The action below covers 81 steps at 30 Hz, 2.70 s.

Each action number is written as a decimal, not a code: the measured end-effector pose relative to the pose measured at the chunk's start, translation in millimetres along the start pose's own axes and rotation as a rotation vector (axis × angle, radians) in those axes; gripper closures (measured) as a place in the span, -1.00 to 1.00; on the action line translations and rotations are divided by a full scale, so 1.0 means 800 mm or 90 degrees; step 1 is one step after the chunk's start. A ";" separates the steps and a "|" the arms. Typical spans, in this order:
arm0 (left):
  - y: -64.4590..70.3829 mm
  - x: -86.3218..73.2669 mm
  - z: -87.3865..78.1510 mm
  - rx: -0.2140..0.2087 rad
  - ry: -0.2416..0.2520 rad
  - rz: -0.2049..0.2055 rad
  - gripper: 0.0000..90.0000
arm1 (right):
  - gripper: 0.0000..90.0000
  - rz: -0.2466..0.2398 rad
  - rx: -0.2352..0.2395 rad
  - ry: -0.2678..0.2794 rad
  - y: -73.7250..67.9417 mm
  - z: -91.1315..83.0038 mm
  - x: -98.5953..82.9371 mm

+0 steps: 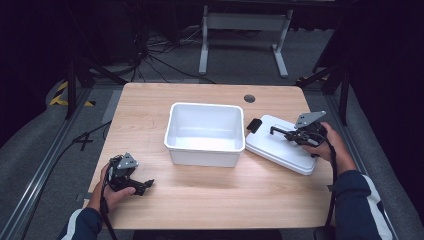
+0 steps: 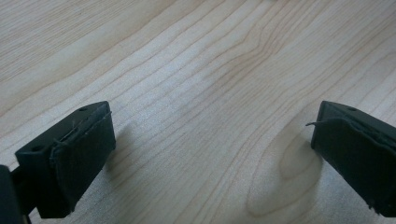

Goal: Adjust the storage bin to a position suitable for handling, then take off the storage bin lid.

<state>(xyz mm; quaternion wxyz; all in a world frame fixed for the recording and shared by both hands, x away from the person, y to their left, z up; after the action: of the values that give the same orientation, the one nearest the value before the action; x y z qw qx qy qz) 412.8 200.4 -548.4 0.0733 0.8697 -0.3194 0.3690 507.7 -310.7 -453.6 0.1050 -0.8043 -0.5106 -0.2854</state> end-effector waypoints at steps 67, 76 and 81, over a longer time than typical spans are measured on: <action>0.001 0.000 0.000 -0.013 -0.003 0.006 -1.00 | 0.15 0.079 -0.047 0.095 -0.040 -0.025 -0.004; 0.001 0.000 0.000 -0.012 -0.003 0.007 -0.99 | 0.10 0.076 -0.051 0.099 -0.058 -0.039 -0.014; 0.001 0.000 0.000 -0.013 -0.003 0.006 -1.00 | 0.06 0.078 -0.056 0.104 -0.067 -0.046 -0.023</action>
<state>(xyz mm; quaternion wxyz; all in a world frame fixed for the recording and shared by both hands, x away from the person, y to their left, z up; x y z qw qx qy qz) 411.8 199.7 -548.5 0.0798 0.8682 -0.3277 0.3640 441.6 -317.3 -440.9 0.1279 -0.8120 -0.4371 -0.3650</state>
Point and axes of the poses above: each handheld gripper's, and its own axes: z roughly forward along the jaws, x roughly out of its top, y roughly to its right, the point moved 9 cm from there along z, roughly forward along the jaws, and after that the axes turned 10 degrees about x, right-handed, at the moved point
